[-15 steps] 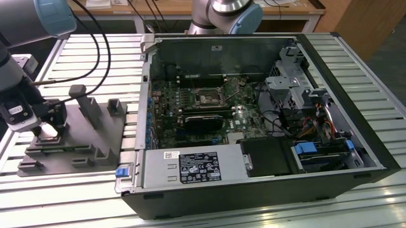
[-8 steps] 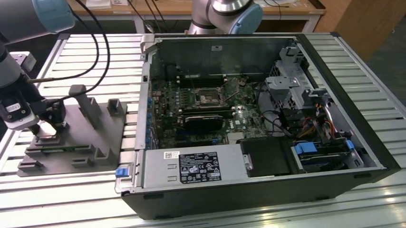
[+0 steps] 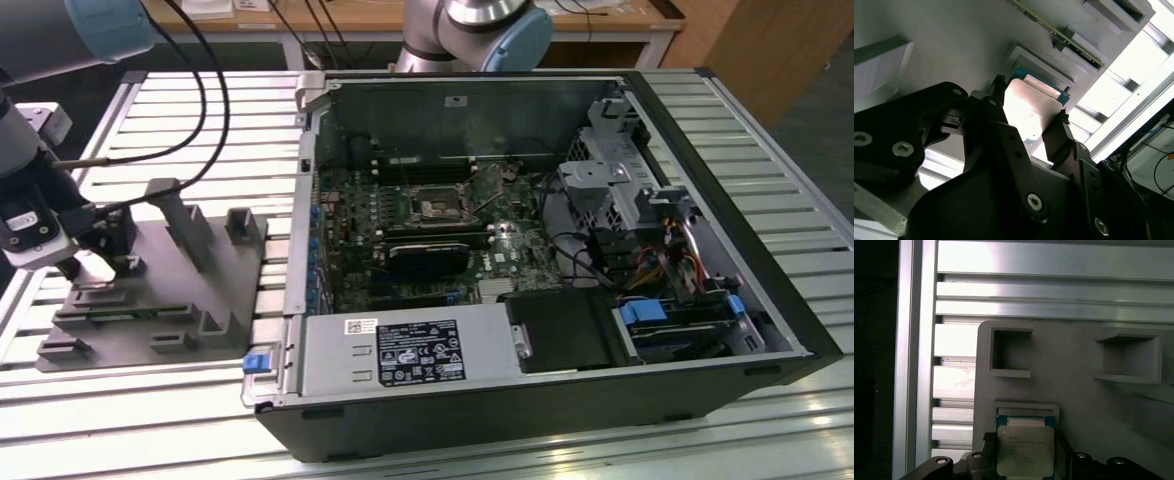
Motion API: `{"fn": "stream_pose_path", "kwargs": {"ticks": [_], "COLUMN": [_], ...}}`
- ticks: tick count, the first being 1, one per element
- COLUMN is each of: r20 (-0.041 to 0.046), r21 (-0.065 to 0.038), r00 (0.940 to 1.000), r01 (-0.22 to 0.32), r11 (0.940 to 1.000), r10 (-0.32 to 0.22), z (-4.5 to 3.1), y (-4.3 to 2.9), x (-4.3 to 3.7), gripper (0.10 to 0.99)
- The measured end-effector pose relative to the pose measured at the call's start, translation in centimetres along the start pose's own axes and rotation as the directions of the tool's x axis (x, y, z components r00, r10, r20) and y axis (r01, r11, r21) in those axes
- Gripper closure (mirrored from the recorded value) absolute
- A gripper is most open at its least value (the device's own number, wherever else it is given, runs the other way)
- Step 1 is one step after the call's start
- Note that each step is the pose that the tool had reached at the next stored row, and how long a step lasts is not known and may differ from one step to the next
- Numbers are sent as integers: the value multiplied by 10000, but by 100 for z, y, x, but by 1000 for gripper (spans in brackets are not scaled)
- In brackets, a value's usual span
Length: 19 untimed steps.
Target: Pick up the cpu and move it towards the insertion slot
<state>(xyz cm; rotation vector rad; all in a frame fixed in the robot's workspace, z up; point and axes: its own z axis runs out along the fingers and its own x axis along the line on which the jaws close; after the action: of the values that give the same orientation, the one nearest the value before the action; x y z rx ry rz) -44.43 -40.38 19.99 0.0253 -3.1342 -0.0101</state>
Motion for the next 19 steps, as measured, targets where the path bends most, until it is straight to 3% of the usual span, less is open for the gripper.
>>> {"fn": "stream_pose_path", "kwargs": {"ticks": [19], "r20": [1], "r21": [-1], "r00": [10000], "r01": [0], "r11": [10000], "r10": [0], "z": [-172], "y": [1], "x": [1], "gripper": [541]}}
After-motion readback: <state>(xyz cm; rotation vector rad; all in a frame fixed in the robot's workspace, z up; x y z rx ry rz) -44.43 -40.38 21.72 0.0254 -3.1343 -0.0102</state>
